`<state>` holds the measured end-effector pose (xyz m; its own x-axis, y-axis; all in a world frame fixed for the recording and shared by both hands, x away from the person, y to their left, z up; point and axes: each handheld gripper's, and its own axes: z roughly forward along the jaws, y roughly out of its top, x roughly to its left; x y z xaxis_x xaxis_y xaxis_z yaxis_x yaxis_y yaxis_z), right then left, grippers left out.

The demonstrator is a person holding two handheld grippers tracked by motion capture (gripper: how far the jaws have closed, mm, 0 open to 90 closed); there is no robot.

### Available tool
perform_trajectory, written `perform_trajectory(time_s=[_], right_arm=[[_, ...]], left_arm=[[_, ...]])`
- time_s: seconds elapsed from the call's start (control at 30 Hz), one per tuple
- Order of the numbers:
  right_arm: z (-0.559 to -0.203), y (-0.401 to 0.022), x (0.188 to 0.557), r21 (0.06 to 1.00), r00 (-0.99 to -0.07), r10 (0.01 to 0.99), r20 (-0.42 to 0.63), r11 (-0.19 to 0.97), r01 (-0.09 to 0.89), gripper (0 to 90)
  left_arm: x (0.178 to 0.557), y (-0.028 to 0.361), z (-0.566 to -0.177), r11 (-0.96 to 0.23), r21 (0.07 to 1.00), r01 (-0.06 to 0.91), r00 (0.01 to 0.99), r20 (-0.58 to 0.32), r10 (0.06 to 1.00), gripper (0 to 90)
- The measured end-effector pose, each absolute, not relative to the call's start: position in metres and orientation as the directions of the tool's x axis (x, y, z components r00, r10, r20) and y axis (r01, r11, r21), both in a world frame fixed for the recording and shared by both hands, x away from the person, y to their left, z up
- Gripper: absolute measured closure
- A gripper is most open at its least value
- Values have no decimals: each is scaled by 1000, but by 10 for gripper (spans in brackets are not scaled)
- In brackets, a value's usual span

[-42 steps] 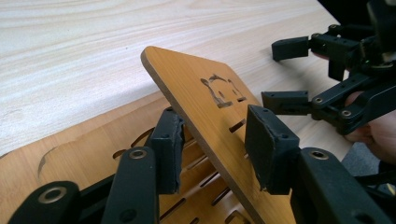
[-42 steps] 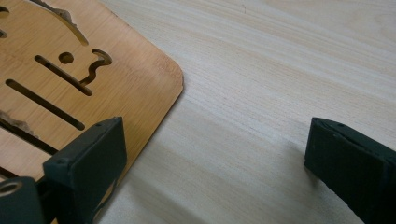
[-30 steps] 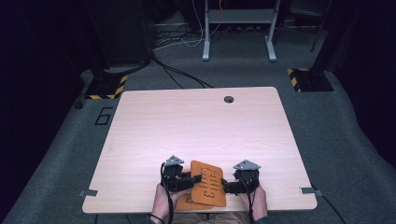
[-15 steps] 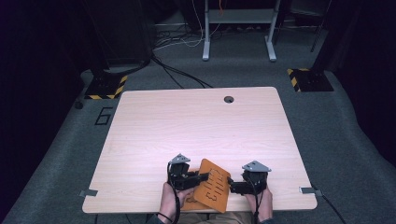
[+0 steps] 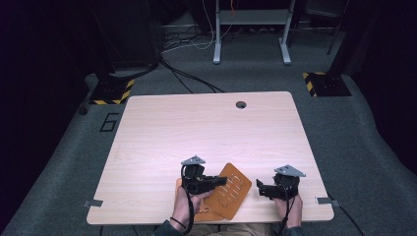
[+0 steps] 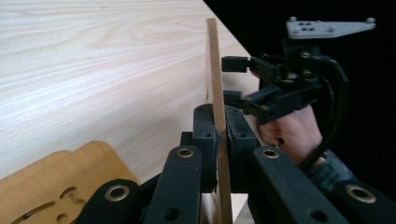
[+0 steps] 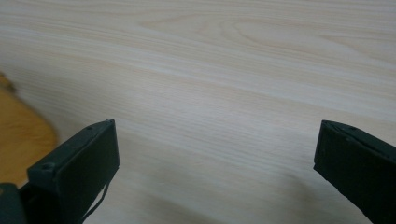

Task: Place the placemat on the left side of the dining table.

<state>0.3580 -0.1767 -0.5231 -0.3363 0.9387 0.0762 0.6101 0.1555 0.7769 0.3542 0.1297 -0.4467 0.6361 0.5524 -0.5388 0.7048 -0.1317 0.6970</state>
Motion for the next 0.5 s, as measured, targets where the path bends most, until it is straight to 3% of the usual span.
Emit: perform_trajectory(time_s=[0.2,0.5], right_arm=[[-525,-188,364,774,-308,951,9,189,605,0],[-530,-187,374,717,-326,945,-1,228,659,0]], left_arm=[[355,130,-439,-143,719,680,654,-506,563,860],[358,144,-431,-117,732,671,646,-499,578,859]])
